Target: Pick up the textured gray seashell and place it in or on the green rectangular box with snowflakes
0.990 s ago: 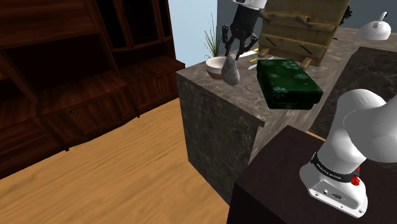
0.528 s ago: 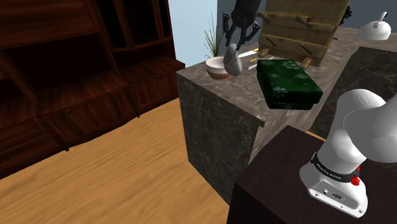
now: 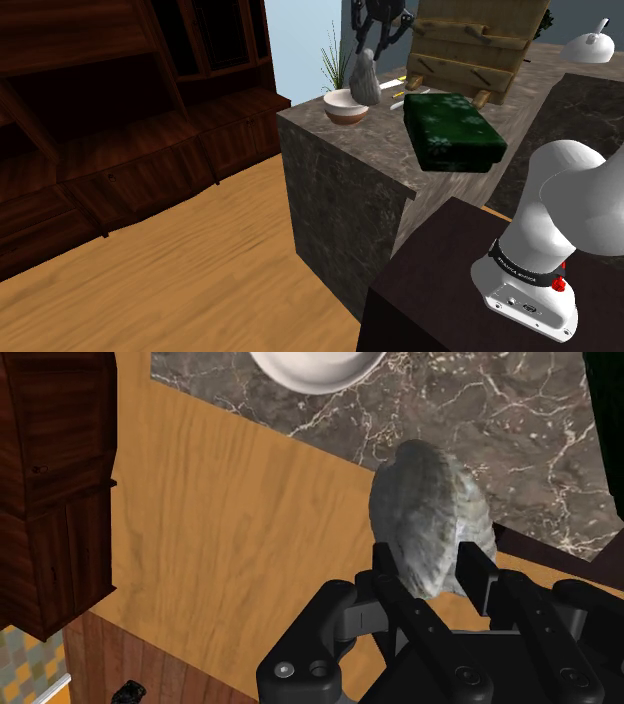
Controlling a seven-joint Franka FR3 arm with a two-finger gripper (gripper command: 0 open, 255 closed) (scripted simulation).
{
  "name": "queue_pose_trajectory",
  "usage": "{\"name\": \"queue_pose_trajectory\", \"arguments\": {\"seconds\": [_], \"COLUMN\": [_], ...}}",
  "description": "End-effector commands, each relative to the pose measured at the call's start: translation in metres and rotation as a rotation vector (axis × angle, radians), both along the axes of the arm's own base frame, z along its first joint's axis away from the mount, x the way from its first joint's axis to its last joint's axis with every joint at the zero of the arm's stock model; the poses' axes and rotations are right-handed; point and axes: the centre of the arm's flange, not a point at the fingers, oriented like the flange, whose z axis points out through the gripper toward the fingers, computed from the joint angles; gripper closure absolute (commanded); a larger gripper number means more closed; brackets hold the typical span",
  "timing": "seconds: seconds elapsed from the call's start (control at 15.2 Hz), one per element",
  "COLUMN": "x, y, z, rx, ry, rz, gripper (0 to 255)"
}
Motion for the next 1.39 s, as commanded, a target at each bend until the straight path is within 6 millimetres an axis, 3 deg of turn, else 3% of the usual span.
{"name": "queue_pose_trajectory", "arguments": {"seconds": [0.0,1.25,1.32], "x": [0.000,-0.164,-0.164], "y": [0.001,-0.192,-0.192], "z": [0.005,0.058,0.052], "rx": [0.000,0.000,0.000], "ry": [0.000,0.000,0.000], "rz": [0.000,0.000,0.000], "gripper": [255,255,255]}}
